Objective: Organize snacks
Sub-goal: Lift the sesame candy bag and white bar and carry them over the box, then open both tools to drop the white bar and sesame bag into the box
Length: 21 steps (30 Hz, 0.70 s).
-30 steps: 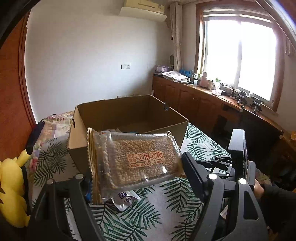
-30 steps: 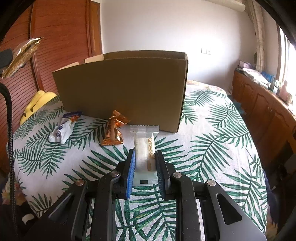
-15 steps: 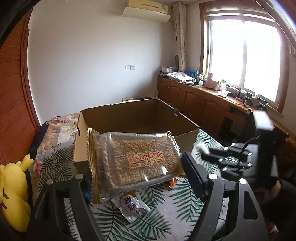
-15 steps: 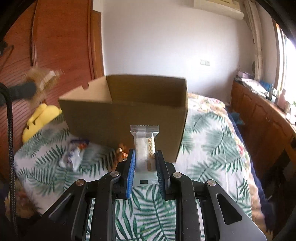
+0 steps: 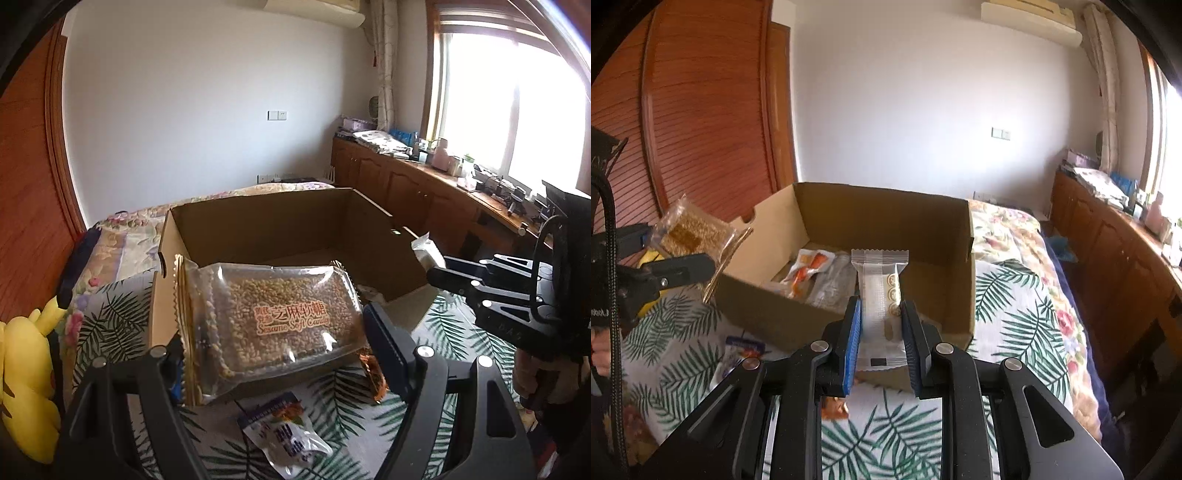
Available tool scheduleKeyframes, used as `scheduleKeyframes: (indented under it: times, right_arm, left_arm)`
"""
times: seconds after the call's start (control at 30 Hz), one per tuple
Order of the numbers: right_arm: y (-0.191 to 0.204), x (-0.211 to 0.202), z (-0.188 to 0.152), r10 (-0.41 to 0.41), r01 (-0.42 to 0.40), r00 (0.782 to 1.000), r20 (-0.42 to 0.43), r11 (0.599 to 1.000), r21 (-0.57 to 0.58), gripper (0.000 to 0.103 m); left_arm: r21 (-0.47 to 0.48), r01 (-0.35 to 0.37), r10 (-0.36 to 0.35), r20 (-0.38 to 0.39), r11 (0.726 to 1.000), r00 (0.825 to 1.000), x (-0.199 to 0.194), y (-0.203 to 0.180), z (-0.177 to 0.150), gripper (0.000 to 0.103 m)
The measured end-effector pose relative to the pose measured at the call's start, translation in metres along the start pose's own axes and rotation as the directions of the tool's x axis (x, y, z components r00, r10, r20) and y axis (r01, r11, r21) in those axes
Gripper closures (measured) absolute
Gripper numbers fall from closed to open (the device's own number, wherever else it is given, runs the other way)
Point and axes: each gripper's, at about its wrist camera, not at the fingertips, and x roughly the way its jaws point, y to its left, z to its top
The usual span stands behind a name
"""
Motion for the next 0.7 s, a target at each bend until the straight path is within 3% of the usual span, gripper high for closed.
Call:
scheduleKeyframes:
  times: [0.33, 0.7]
  right_arm:
    - [-0.005, 0.022, 0.008, -0.032, 0.032, 0.999, -0.039, 0.999, 0.013, 0.083]
    - [-0.010, 0.034, 0.007, -0.034, 0.036, 0.997, -0.062, 0.999, 0.040, 0.082]
  left_arm:
    - [-0.043, -0.027, 0.025, -0.056, 0.999, 0.998, 0.033, 0.016, 0.004, 0.024]
    - [-0.035, -0.055, 0.053, -0.067, 0.998, 0.996, 0.046, 0.020, 0.004, 0.023]
